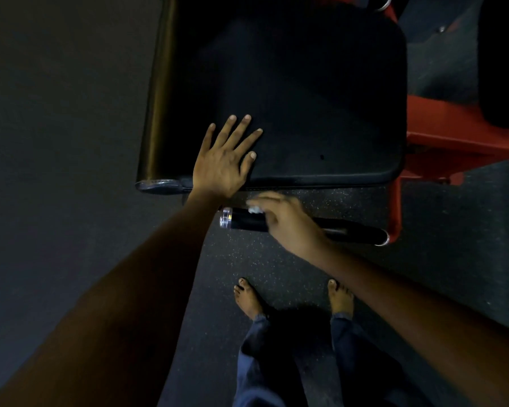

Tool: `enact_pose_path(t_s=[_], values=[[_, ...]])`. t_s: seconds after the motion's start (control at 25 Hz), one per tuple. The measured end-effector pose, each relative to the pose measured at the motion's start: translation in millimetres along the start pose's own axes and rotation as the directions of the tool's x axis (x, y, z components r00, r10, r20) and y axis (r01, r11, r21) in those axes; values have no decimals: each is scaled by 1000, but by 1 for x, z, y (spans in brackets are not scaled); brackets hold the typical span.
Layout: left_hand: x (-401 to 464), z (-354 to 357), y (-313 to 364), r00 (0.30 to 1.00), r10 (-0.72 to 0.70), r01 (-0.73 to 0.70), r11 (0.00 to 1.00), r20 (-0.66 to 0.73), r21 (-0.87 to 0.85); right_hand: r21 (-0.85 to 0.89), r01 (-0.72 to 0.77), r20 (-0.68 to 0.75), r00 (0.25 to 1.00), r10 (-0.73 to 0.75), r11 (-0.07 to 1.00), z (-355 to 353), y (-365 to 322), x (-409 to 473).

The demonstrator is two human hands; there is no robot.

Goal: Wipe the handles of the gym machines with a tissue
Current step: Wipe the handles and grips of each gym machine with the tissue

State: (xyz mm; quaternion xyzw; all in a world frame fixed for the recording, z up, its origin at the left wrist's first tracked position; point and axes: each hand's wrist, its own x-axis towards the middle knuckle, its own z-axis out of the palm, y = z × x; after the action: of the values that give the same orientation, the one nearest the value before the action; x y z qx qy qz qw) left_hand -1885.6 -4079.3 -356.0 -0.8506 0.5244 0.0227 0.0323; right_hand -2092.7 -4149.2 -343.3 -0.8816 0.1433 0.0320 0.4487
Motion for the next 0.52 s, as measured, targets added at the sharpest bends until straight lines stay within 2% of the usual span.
enact_pose_path(t_s=[0.04, 0.08, 0.12, 0.16, 0.2, 0.24, 0.28, 0.36, 0.4, 0.44, 0.52], values=[[0, -1, -1, 1000, -8, 8, 1000, 0, -6, 135, -111, 73, 992, 101, 985, -5, -25, 27], [1, -2, -1, 1000, -13, 13, 1000, 3, -7, 183, -88, 175, 983, 55, 979, -9, -19, 27], [1, -2, 0, 1000, -12, 12, 1000, 10, -2, 127, -137, 246, 964, 102, 982, -13, -4, 33], [1, -2, 1, 1000, -11, 11, 1000, 15, 5, 28, -257, 278, 930, 240, 966, -28, 16, 35], [1, -2, 2, 1000, -12, 12, 1000, 16, 11, -93, -403, 349, 844, 409, 911, -51, 34, 27], [1, -2, 2, 1000, -16, 16, 1000, 12, 13, -181, -468, 364, 785, 501, 865, -65, 56, 7], [1, -1, 2, 1000, -16, 16, 1000, 6, 11, -208, -496, 331, 775, 538, 843, -69, 68, -6], [2, 0, 3, 1000, -8, 8, 1000, -8, 6, -256, -515, 351, 739, 575, 818, -60, 58, 6], [3, 0, 3, 1000, -2, 2, 1000, -16, 6, -237, -492, 391, 741, 546, 838, -50, 42, 25], [3, 1, 2, 1000, 1, -1, 1000, -27, 3, -176, -453, 446, 755, 481, 874, -39, 23, 44], [3, 1, 1, 999, 5, -5, 1000, -44, -6, -51, -411, 440, 809, 390, 910, -19, -19, 82]])
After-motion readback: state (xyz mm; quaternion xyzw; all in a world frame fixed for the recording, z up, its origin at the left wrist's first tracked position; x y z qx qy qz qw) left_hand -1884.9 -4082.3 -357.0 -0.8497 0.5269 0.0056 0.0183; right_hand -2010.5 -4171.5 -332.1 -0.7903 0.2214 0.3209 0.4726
